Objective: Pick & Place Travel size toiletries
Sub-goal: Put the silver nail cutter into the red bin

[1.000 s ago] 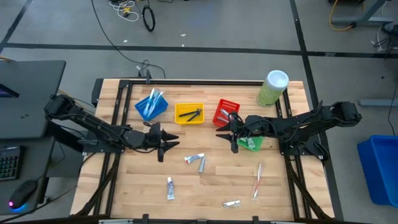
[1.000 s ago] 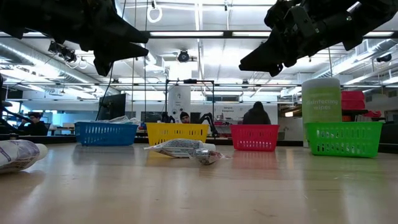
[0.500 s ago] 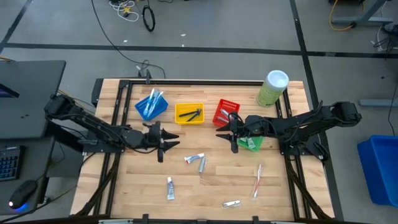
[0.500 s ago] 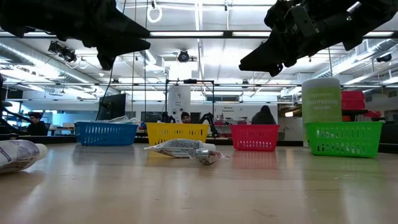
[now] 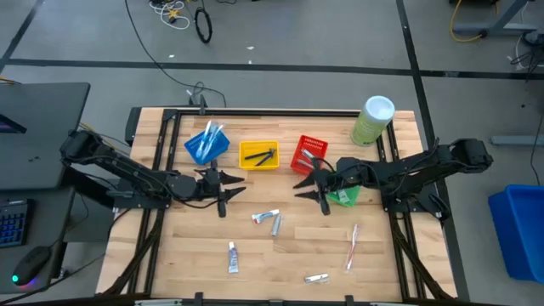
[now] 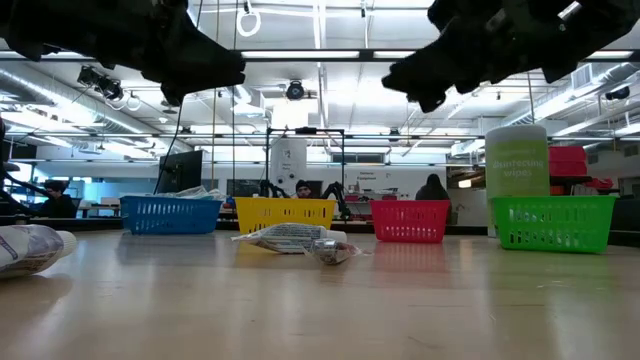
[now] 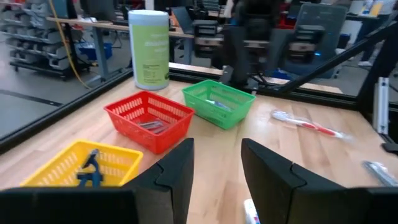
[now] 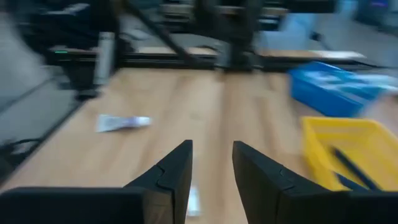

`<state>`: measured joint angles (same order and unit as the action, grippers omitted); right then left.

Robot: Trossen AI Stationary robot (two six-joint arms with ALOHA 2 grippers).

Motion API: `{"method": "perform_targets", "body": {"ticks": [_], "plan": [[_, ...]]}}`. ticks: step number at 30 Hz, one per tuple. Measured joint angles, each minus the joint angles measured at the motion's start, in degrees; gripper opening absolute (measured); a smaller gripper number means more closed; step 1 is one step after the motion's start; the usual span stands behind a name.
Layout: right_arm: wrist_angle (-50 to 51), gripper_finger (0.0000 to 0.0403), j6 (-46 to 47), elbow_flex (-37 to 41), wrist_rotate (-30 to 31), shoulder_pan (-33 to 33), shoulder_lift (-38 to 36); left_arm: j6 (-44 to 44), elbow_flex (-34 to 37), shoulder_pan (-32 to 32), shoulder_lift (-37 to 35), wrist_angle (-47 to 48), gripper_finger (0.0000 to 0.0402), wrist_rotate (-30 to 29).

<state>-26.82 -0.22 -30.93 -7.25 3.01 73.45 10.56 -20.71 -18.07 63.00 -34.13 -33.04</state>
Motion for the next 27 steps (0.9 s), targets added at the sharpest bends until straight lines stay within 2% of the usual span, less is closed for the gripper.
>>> {"method": "perform_targets", "body": {"ticks": [4,10,17,21,24,27], "plan": [[-5.21,0.0143,-1.11,-0.06,-2.26,1.81,3.82,-0.02,0.0,1.71,0.0,0.15,0.0141,0.0],[-4.54,0.0179,-3.53,-5.59,-2.4,5.61,12.57,0.07,0.0,4.0,0.02,0.15,0.0141,0.02],[12.94,0.0189,-17.55,-19.14,-0.67,9.38,19.67,1.9,-0.02,6.02,0.02,0.34,0.0141,1.03],[18.05,0.0175,-18.24,-24.64,-2.18,9.8,24.82,2.47,-0.02,6.23,0.02,0.42,0.0141,1.7],[19.09,0.0168,-17.34,-25.79,-5.01,9.68,29.23,2.26,-0.02,6.23,0.02,0.34,0.0141,1.67],[19.01,0.0172,-16.62,-26.28,-5.33,9.28,31.88,2.23,-0.02,6.23,0.02,0.24,0.0141,1.7]]}}
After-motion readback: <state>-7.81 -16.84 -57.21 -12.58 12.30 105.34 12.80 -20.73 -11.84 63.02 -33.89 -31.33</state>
